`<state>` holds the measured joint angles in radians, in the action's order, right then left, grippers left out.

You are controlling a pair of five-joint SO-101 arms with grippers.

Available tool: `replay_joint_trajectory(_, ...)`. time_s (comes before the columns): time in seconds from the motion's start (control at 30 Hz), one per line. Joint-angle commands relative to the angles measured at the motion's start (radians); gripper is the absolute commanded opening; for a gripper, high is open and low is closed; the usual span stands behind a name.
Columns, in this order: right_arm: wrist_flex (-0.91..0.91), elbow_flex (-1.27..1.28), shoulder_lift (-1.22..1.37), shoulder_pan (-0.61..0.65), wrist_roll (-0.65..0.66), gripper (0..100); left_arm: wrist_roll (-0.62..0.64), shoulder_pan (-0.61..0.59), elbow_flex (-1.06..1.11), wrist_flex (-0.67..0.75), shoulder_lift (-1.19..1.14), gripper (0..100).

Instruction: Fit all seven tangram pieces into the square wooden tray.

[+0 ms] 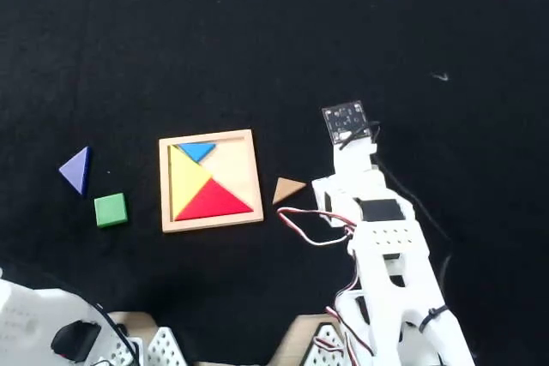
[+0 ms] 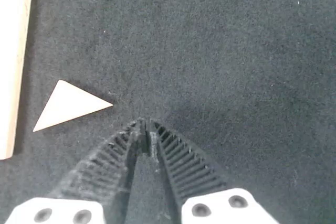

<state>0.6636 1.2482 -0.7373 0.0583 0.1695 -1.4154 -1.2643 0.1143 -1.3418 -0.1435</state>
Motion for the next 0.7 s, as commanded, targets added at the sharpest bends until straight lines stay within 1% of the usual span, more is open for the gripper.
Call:
replay_joint_trajectory(0.0, -0.011, -0.005, -0.025, 0.008, -0.002, 1.1, -0.014, 0.005, 0.101, 0.245, 0.015, 28)
replay_joint_trajectory(0.13, -0.011, -0.005, -0.025, 0.008, -0.002, 1.1, -0.166, -0.005, 0.102, 0.302, 0.018, 29)
replay_joint_trajectory(0.2, -0.011, -0.005, -0.025, 0.008, -0.002, 1.1, -0.213, -0.013, 0.093, 0.331, 0.012, 29)
replay_joint_trajectory(0.3, -0.012, -0.005, -0.025, 0.008, -0.002, 1.1, -0.222, -0.022, 0.090, 0.387, -0.026, 29)
replay_joint_trajectory(0.43, -0.012, -0.005, -0.025, 0.008, -0.002, 1.1, -0.250, -0.070, 0.062, 0.425, -0.107, 29)
replay_joint_trajectory(0.57, -0.015, -0.005, -0.024, 0.009, -0.002, 1.1, -0.290, -0.099, 0.027, 0.394, -0.192, 29)
replay_joint_trajectory(0.67, -0.018, 0.001, -0.024, 0.009, -0.002, 1.1, -0.288, -0.099, -0.019, 0.367, -0.245, 28)
